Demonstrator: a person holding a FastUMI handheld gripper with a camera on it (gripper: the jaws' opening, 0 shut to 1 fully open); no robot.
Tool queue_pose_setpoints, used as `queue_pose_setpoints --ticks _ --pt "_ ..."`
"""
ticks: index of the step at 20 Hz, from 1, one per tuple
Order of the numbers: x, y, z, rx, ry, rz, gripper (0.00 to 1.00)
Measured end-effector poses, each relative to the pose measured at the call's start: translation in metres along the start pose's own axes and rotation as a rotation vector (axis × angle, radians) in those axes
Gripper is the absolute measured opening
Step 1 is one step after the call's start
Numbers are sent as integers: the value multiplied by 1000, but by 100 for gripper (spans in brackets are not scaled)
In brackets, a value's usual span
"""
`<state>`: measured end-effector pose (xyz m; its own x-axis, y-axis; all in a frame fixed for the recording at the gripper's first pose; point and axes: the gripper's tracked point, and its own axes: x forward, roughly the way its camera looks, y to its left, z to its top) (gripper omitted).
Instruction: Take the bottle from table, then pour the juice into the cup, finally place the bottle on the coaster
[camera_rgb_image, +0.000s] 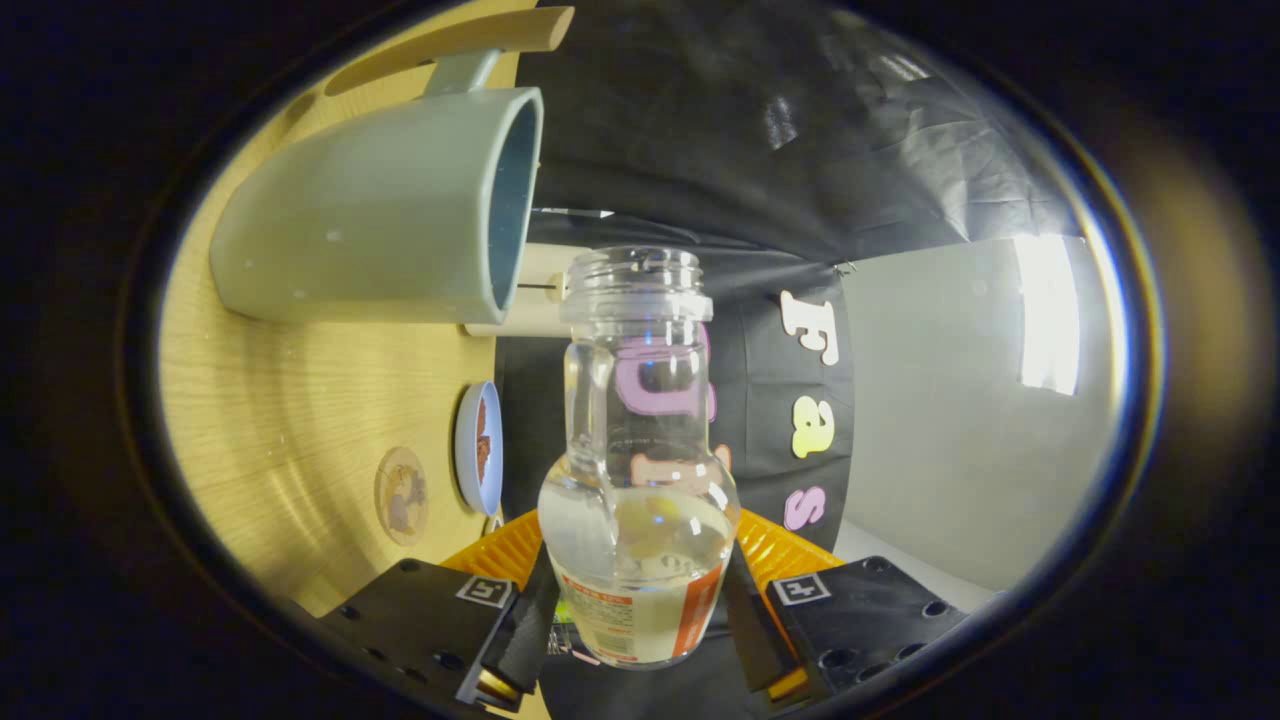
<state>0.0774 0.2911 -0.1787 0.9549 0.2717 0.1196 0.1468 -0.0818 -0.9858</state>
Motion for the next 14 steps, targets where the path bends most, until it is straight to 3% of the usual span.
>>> queue_pose_setpoints --ticks 14 --pt "3 -4 2 -58 -8 -28 78"
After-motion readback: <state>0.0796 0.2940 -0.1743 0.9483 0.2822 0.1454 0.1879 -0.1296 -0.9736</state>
